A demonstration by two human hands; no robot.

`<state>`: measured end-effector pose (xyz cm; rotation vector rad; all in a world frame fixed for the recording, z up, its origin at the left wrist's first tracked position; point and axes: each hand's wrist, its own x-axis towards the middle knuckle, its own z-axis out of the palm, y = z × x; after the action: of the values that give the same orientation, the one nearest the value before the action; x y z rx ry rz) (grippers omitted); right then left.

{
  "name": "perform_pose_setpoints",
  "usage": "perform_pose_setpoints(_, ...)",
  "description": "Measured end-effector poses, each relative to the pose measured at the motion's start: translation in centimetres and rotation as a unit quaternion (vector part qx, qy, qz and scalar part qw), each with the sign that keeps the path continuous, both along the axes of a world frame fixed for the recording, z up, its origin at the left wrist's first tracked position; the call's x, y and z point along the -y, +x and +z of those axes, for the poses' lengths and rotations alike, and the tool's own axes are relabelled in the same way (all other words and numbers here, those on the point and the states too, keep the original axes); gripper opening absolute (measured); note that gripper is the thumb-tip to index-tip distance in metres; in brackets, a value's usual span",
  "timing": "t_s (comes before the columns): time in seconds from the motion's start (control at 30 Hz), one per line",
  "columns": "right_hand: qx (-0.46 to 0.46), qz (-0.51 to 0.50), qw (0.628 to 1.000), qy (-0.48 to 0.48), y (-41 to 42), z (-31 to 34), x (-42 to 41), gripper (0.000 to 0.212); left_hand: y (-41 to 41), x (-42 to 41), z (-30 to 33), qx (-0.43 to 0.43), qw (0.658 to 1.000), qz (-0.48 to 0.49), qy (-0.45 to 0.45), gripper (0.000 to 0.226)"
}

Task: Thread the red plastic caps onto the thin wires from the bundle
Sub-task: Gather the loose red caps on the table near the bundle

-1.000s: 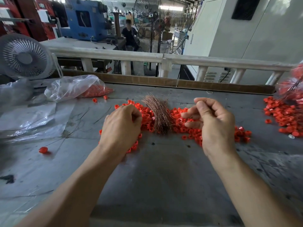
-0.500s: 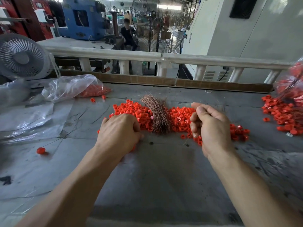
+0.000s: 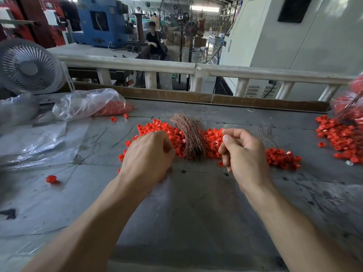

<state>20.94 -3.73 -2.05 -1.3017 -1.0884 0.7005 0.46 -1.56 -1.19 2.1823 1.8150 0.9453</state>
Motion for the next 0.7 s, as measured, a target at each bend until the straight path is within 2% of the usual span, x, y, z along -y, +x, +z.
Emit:
perform_pose_setpoints(0.2, 0.028, 0.006, 1.000, 0.005, -0.2, -0.2, -0.1, 0.014, 0.8, -0.2, -0.1, 0.144, 0.988, -0.045, -0.018, 0.015)
perform_pose_setpoints(0.3, 0.045, 0.015, 0.999, 0.013, -0.3, -0.2, 0.0, 0.018, 1.1, 0.0, 0.1, 0.260, 0.960, -0.080, -0.065, 0.022)
perform_pose_setpoints(0.47, 0.054, 0.043, 0.997, 0.033, -0.5, -0.2, 0.2, 0.019, 1.3, 0.1, 0.4, 0.395, 0.898, -0.141, -0.135, 0.026)
perform_pose_setpoints(0.57, 0.069, 0.062, 0.994, 0.049, -0.7, -0.2, 0.3, 0.019, 1.5, 0.3, 0.4, 0.436, 0.871, -0.164, -0.153, 0.030)
perform_pose_setpoints(0.7, 0.100, 0.094, 0.989, 0.062, -0.7, -0.4, 0.3, 0.018, 1.6, 0.3, 0.4, 0.458, 0.855, -0.182, -0.161, 0.032)
